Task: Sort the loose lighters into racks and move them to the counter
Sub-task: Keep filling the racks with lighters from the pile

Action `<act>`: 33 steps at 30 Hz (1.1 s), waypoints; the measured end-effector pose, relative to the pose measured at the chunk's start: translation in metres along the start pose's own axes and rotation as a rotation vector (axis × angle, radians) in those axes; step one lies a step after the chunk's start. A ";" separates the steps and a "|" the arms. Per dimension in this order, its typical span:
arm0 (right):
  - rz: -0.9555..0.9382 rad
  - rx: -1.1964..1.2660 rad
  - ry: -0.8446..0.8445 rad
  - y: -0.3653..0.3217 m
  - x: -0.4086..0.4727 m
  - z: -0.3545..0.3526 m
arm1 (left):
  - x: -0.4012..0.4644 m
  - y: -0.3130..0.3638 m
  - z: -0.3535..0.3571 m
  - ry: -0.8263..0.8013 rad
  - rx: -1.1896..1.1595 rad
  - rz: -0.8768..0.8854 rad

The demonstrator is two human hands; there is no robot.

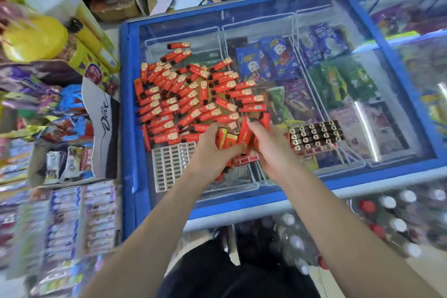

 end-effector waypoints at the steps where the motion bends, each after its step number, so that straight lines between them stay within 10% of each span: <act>1: -0.019 -0.028 0.020 0.003 -0.004 -0.004 | -0.006 -0.002 0.001 -0.003 -0.007 -0.006; 33: -0.005 -0.213 -0.080 0.044 -0.041 -0.056 | -0.029 -0.075 0.015 -0.174 -0.202 -0.271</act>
Point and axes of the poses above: each hand's wrist, its own x-axis towards the middle knuckle, its own z-axis out of the palm, y = z × x, the point moved 7 cm from there along x, towards the middle knuckle, and after that the axes turned 1 degree about x, right-handed, at the moved point
